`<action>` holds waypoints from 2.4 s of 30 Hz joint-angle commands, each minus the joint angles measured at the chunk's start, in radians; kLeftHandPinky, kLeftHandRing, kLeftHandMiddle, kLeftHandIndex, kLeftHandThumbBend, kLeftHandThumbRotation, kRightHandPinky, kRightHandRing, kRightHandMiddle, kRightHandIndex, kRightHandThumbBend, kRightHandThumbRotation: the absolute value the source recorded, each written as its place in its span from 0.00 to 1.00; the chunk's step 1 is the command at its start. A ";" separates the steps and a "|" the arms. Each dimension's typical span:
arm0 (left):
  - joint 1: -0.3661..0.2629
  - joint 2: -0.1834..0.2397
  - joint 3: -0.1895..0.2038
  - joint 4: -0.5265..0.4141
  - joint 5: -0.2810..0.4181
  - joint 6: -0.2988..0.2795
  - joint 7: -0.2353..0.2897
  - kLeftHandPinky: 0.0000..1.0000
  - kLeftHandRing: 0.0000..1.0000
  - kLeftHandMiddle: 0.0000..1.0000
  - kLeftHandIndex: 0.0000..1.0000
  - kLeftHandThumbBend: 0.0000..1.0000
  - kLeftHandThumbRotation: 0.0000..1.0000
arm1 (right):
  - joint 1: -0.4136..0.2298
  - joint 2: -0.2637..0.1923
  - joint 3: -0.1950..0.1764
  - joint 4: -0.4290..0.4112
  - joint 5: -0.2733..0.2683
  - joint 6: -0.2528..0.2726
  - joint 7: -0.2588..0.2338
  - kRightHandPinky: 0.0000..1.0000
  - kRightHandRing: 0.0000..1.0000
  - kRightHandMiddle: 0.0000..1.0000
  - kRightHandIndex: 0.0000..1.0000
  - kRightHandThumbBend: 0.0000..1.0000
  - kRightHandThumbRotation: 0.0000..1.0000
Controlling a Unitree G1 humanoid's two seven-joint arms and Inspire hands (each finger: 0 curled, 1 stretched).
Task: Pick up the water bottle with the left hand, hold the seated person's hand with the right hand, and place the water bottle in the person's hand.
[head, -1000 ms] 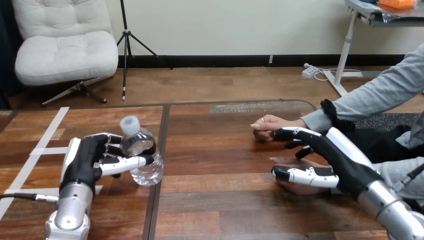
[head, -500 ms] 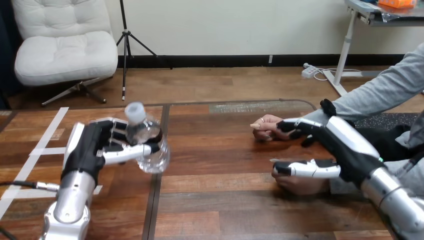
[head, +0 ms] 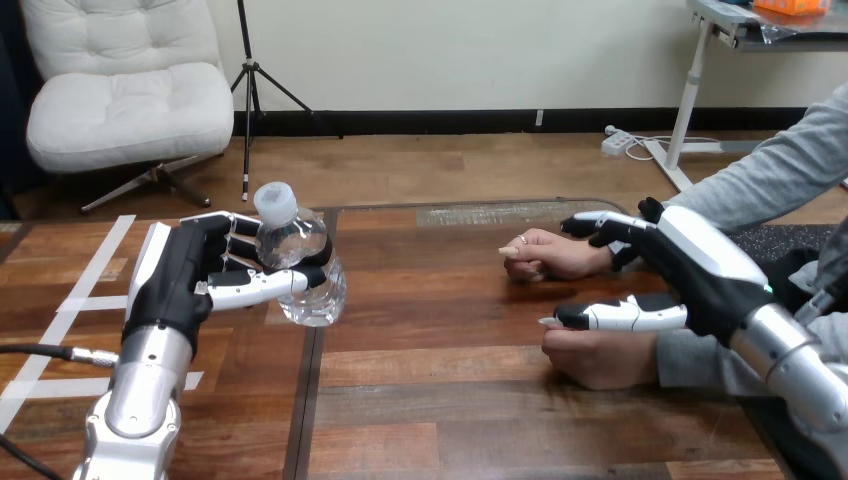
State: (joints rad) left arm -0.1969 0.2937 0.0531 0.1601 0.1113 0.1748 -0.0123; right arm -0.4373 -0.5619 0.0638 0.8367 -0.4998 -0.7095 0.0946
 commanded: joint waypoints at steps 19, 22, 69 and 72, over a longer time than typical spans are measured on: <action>-0.059 0.009 0.027 -0.081 -0.012 -0.012 -0.014 0.31 0.38 0.42 0.44 0.70 0.00 | -0.199 -0.075 0.099 0.180 -0.062 -0.053 -0.091 0.74 0.83 0.85 0.83 1.00 0.64; -0.058 0.012 0.027 -0.079 -0.009 -0.015 -0.015 0.31 0.38 0.42 0.44 0.70 0.00 | -0.208 -0.080 0.107 0.193 -0.062 -0.058 -0.089 0.74 0.83 0.84 0.83 1.00 0.64; -0.047 0.013 0.059 -0.113 -0.020 0.014 -0.032 0.32 0.38 0.43 0.44 0.69 0.00 | -0.197 -0.135 0.150 0.228 -0.063 -0.016 -0.011 0.76 0.84 0.83 0.82 1.00 0.74; -0.044 0.016 0.060 -0.114 -0.020 0.015 -0.035 0.32 0.38 0.43 0.44 0.69 0.00 | -0.199 -0.136 0.153 0.238 -0.062 -0.018 -0.012 0.76 0.84 0.83 0.82 1.00 0.74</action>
State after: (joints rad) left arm -0.1960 0.2980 0.0972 0.1215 0.1015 0.1975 -0.0446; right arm -0.5587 -0.6649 0.2088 1.0693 -0.5654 -0.7274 0.0885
